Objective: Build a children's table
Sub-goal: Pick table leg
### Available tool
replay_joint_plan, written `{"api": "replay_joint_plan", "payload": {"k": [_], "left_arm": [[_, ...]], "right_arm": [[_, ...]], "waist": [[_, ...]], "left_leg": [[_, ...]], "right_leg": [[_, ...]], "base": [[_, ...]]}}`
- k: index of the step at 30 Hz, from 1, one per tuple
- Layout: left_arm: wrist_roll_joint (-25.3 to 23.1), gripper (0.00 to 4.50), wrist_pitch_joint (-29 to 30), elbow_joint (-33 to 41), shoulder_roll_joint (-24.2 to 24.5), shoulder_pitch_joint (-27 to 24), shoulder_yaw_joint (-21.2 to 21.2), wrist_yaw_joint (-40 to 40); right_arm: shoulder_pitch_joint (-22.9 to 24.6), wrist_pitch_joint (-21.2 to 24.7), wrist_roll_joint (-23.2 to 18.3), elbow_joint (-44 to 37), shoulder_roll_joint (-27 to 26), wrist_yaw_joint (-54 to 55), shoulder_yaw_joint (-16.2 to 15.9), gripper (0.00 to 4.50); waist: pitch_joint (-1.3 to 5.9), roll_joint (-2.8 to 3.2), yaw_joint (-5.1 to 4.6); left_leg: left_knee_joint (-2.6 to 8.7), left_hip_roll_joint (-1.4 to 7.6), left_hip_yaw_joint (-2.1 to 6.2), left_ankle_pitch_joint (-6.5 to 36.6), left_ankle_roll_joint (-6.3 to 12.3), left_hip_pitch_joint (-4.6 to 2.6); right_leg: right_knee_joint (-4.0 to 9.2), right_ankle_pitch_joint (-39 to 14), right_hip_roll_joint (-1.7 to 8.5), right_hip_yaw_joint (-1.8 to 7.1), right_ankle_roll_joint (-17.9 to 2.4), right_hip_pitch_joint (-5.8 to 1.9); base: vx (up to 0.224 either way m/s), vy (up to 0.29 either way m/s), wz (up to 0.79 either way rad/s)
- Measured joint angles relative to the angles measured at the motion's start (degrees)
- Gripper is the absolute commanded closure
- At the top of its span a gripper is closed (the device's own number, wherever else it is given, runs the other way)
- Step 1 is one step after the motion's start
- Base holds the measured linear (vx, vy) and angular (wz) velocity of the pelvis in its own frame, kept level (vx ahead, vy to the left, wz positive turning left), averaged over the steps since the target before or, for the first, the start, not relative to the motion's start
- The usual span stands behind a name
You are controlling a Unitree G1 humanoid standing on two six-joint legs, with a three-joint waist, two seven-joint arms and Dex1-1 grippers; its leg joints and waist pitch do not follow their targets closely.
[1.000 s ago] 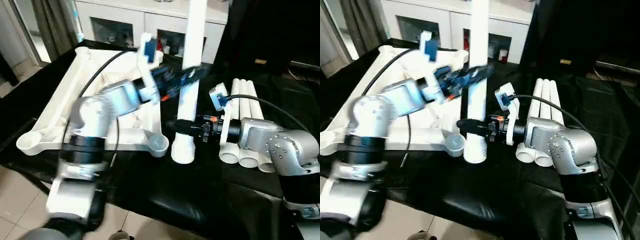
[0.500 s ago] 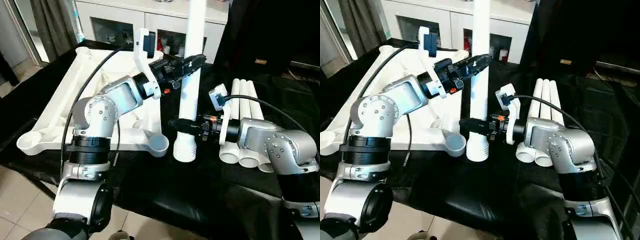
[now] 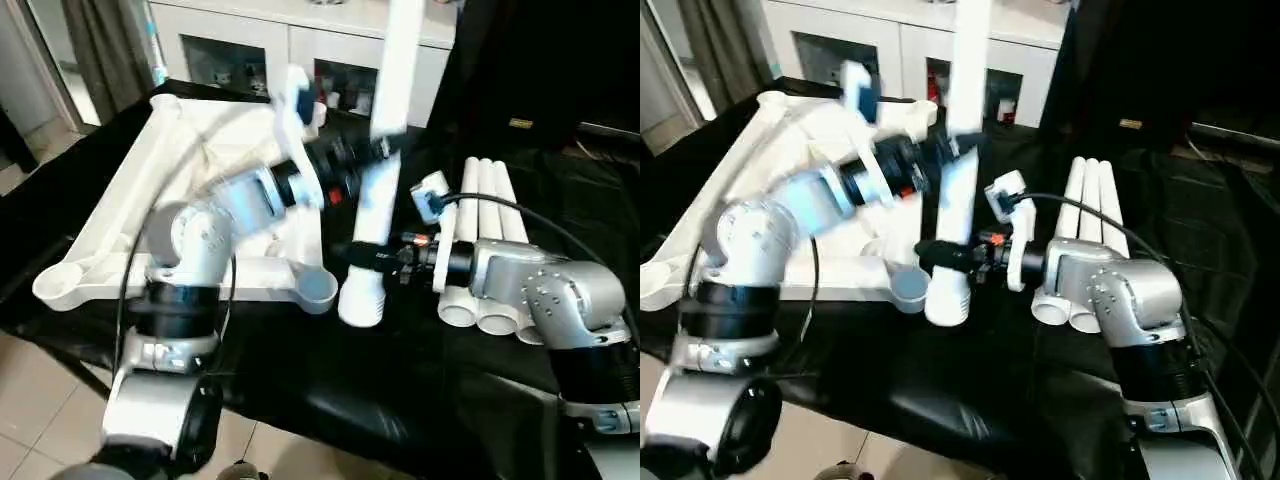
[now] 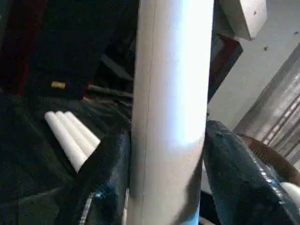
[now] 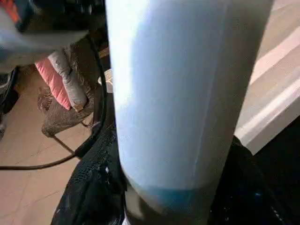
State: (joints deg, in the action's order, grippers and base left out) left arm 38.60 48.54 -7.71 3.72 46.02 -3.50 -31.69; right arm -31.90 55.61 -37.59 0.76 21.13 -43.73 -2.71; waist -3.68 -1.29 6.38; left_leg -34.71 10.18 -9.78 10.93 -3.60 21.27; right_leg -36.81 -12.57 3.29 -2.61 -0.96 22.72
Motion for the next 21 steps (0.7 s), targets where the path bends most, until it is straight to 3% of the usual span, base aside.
{"api": "replay_joint_plan", "payload": {"k": [2,3,9,16,17,21], "left_arm": [[0.0,1.79,-0.2,-1.0,-0.5,0.3,-0.3,0.5],[0.0,2.06,-0.2,-1.8,-0.9,0.7,-0.5,0.9],[0.1,2.51,-0.3,-2.8,-1.1,1.5,-2.1,2.1],[0.1,2.67,-0.6,-3.1,-0.6,1.5,-2.6,1.9],[0.1,2.67,-0.8,-3.1,-0.6,1.5,-2.6,1.8],[0.0,2.68,-1.0,-3.1,0.5,1.8,-2.5,1.1]], "right_arm": [[-0.2,0.0,0.0,0.0,0.0,0.1,0.0,2.64],[-0.3,0.0,0.0,0.0,-0.1,0.1,0.0,2.64],[-0.4,-0.1,0.1,0.0,-0.2,0.1,0.1,2.64],[-0.5,-0.7,0.3,0.0,-0.2,0.0,0.0,2.64],[-0.5,-1.2,0.6,0.1,-0.2,-0.1,-0.1,2.08],[-1.1,-2.5,1.5,0.7,-0.5,-0.1,-0.1,1.81]], "waist": [[0.00,0.00,-0.01],[0.00,0.00,-0.02],[0.00,0.00,-0.20],[0.00,0.00,-0.02],[0.00,0.00,-0.02],[0.00,0.00,-0.04]], "left_leg": [[-0.01,0.00,0.00,0.0,0.00,0.00],[-0.01,0.00,0.00,0.0,0.00,0.00],[0.01,0.00,0.00,0.0,0.00,0.00],[-0.01,0.00,0.00,0.0,0.00,0.00],[-0.01,0.00,0.00,0.0,0.00,0.00],[-0.01,0.00,0.00,0.0,0.00,0.00]], "right_leg": [[0.00,0.0,0.00,0.00,0.0,0.00],[0.00,0.0,0.00,0.00,0.0,0.00],[-0.01,0.0,0.00,0.00,0.0,0.02],[0.00,0.0,0.00,0.00,0.0,0.01],[0.00,0.0,0.00,0.00,0.0,0.01],[-0.01,0.0,0.00,0.00,0.0,0.01]], "base": [[0.000,0.000,0.00],[0.000,0.000,0.00],[0.000,0.000,0.00],[0.000,0.000,0.00],[0.000,0.000,0.00],[0.000,0.000,0.00]]}}
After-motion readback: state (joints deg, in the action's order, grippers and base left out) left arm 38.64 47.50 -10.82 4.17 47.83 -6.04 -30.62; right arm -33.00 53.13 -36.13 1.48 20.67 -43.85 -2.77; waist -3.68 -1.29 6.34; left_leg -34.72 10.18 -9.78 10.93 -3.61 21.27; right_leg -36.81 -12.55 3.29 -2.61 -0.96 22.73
